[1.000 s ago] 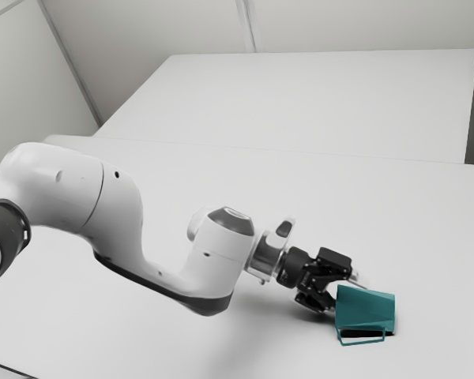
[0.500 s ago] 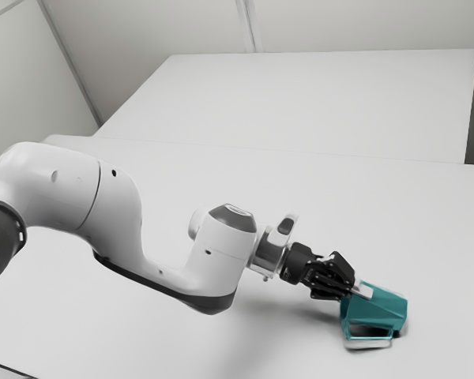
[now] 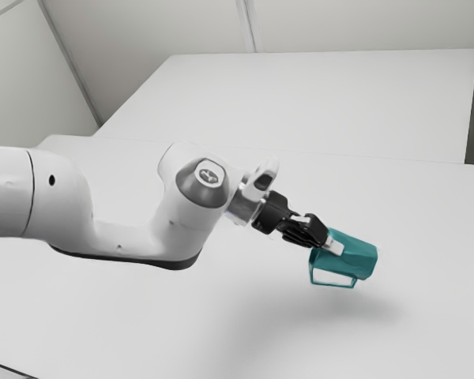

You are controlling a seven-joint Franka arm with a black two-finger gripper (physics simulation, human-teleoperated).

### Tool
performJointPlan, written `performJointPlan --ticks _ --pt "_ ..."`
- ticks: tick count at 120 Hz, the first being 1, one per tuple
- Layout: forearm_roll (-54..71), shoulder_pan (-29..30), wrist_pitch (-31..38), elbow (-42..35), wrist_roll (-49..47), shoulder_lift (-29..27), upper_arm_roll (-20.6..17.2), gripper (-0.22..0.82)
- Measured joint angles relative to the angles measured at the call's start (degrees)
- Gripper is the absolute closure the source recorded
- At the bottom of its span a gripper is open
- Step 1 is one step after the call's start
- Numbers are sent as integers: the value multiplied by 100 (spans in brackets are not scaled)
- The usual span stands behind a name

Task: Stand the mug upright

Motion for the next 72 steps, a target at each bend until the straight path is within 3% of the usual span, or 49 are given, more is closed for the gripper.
performJointPlan --ticks 25,38,52,72 --pt "3191 -457 -723 438 -969 -175 1148 79" --pt "4327 -393 -1113 508 -1382 -214 1567 79" --pt "5328 -5 -1478 804 -1751 -193 1851 79" --pt "6240 876 -1842 1101 -2162 -99 1919 79"
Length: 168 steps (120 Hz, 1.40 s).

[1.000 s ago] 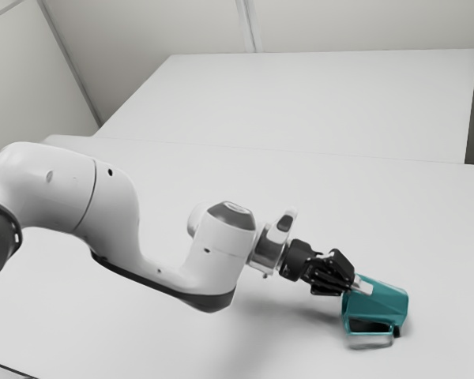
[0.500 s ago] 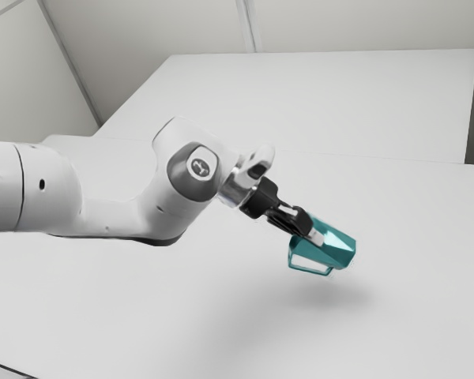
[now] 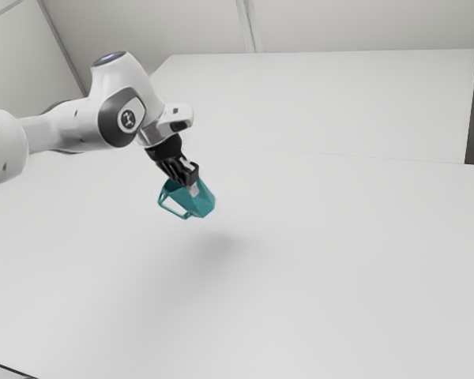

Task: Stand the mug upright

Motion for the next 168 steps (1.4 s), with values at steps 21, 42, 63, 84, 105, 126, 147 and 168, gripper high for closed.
performJointPlan --ticks 21,42,63,84,105,126,147,168 --pt "509 578 -153 284 -335 374 -9 79" --pt "769 -509 -197 401 -606 625 -8 78" --pt "970 -309 -213 566 -836 951 -1 78" --pt "1179 -311 -216 732 -1030 1319 -1 78" --pt "1295 -307 -256 737 -1178 1476 -1 78" --pt "1367 -308 -277 739 -1289 1589 -2 78" --pt "1334 -302 -295 745 -1336 1561 -1 44" --pt "1280 -309 -424 750 -1360 1194 -13 19"
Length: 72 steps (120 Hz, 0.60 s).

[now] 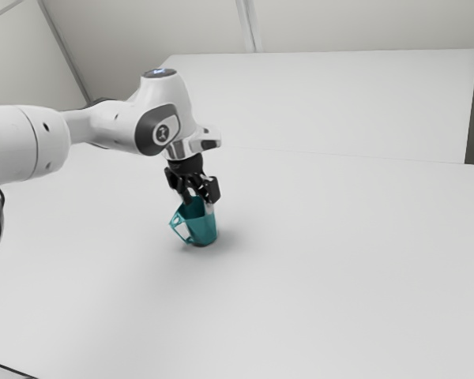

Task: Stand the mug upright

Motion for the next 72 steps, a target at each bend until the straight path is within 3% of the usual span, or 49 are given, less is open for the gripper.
performJointPlan --ticks 16,49,72 --pt "-77 -8 -359 279 -11 -316 -4 10" --pt "-117 -49 -1491 1878 -32 -289 362 3" --pt "-142 -77 -2018 2072 -34 -337 364 1"
